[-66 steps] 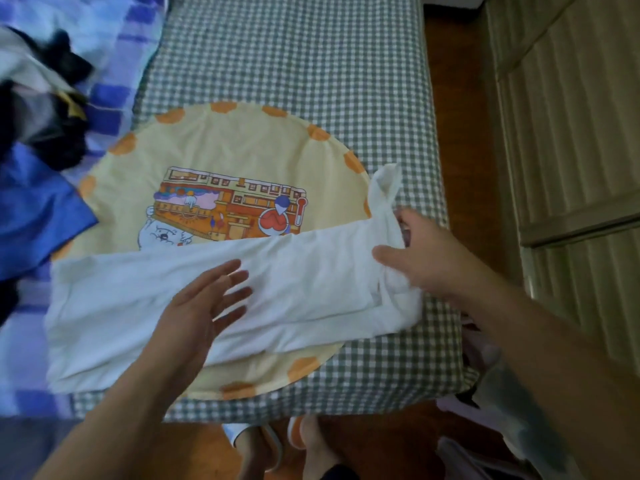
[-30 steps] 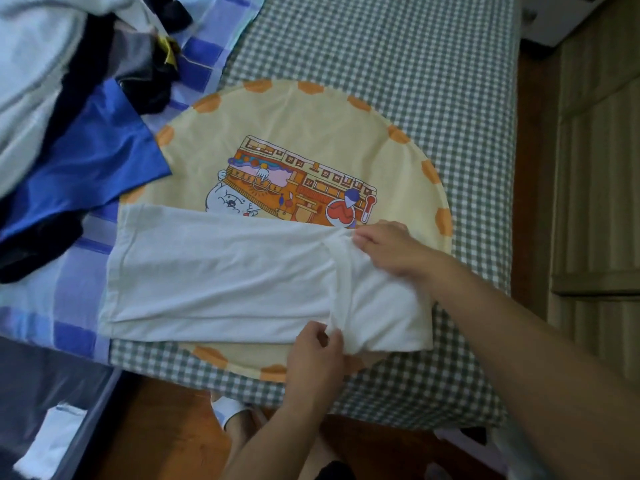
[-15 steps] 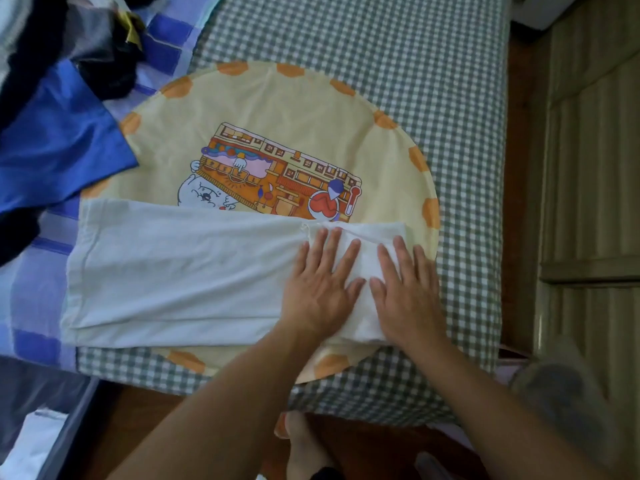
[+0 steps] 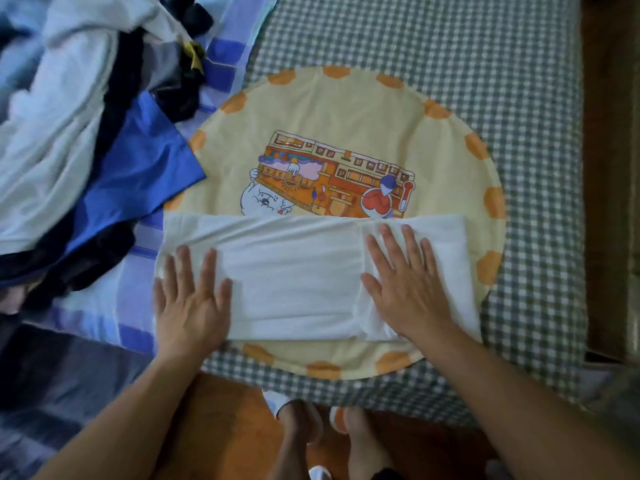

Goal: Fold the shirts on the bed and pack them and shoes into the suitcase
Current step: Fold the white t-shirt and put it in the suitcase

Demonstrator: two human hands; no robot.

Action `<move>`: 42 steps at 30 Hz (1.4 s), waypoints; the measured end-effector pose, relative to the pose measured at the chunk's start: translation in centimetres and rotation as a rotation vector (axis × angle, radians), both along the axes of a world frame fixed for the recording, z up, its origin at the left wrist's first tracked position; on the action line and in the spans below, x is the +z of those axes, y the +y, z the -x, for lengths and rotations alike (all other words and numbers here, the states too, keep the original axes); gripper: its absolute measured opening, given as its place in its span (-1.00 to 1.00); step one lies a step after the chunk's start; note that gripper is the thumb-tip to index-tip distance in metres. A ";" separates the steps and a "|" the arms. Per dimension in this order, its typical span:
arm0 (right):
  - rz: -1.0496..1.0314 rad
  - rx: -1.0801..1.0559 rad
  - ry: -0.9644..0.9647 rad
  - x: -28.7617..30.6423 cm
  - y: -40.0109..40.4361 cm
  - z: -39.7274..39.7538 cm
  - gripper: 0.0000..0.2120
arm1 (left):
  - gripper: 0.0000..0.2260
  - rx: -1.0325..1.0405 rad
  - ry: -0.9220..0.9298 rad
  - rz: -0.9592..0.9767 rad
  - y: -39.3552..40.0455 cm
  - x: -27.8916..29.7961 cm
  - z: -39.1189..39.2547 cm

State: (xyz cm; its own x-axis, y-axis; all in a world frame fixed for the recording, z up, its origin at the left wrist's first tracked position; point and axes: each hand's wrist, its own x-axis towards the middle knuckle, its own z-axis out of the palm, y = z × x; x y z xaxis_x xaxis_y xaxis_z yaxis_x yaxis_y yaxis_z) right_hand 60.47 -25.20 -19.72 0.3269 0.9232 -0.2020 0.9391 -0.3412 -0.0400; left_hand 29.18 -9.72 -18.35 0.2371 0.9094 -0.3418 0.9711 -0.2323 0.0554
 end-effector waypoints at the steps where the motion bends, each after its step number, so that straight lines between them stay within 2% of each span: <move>1: 0.005 -0.004 -0.004 -0.1 0.1 0.0 -0.37 | -0.44 0.087 -0.015 0.016 0.9 0.2 1.3; 6: 0.009 -0.008 -0.030 -0.1 0.1 0.3 -0.35 | -0.37 0.492 -0.181 0.026 2.7 1.9 0.9; 9: 0.026 -0.009 -0.031 0.3 0.1 0.3 -0.36 | -0.39 0.738 -0.389 0.183 3.8 3.0 1.0; 11: 0.022 -0.010 -0.025 0.5 0.2 0.4 -0.36 | -0.49 0.753 -0.382 0.342 5.1 4.7 1.9; 13: 0.015 -0.010 -0.025 0.7 0.2 0.3 -0.37 | -0.64 0.673 -0.405 0.406 5.8 7.2 2.4; 15: 0.015 -0.007 -0.029 0.8 0.0 0.3 -0.37 | -0.68 0.584 -0.488 0.357 5.5 10.6 1.4; 17: 0.013 -0.007 -0.029 0.9 0.1 0.3 -0.37 | -0.55 0.446 -0.556 0.318 4.0 13.5 -1.1; 19: 0.013 -0.011 -0.017 1.0 0.0 0.3 -0.39 | -0.36 0.243 -0.491 0.328 1.5 14.2 -5.0; 22: -0.010 -0.006 0.020 1.2 -0.2 0.2 -0.40 | -0.24 -0.046 -0.241 0.344 -3.5 11.3 -12.2; 25: -0.049 0.024 0.056 1.7 -0.4 0.0 -0.41 | -0.25 -0.165 -0.125 0.346 -7.2 6.0 -16.8; 27: -0.121 0.021 0.080 2.3 -0.9 -0.4 -0.42 | -0.22 -0.167 -0.101 0.343 -7.7 4.4 -17.9; 29: -0.221 -0.050 0.087 3.2 -1.9 -1.3 -0.45 | -0.22 -0.093 -0.261 0.420 -7.4 4.6 -17.6; 30: -0.260 -0.119 0.083 3.6 -2.6 -1.9 -0.45 | -0.29 -0.081 -0.377 0.415 -7.1 5.0 -16.8; 31: -0.287 -0.200 0.080 3.9 -3.3 -2.6 -0.46 | -0.38 -0.121 -0.493 0.297 -6.8 5.4 -15.7; 32: -0.298 -0.276 0.079 4.0 -3.9 -3.4 -0.45 | -0.48 -0.215 -0.540 0.096 -6.5 5.5 -14.6; 33: -0.289 -0.352 0.092 4.0 -4.4 -4.1 -0.42 | -0.53 -0.313 -0.500 -0.093 -6.1 5.2 -13.7; 34: -0.258 -0.431 0.126 3.9 -4.7 -4.6 -0.39 | -0.54 -0.388 -0.422 -0.196 -5.5 4.6 -13.2; 36: -0.178 -0.538 0.198 3.5 -5.1 -4.9 -0.31 | -0.49 -0.450 -0.245 -0.093 -4.1 2.6 -13.2; 38: -0.133 -0.521 0.194 2.9 -5.4 -4.7 -0.29 | -0.43 -0.506 -0.088 0.024 -2.8 0.3 -14.1; 40: -0.105 -0.492 0.186 2.2 -5.5 -4.5 -0.29 | -0.40 -0.569 0.006 0.011 -2.2 -1.3 -15.2; 42: -0.100 -0.506 0.177 2.2 -5.4 -4.5 -0.29 | -0.39 -0.561 0.024 0.003 -2.5 -1.5 -15.9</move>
State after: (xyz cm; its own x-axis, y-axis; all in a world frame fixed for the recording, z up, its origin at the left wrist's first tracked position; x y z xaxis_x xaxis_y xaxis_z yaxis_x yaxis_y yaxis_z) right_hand 64.94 -30.64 -17.54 0.7044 0.6769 -0.2136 0.6344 -0.7353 -0.2384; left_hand 45.13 -12.19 -19.88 0.6765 0.6449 -0.3557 0.6994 -0.7138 0.0359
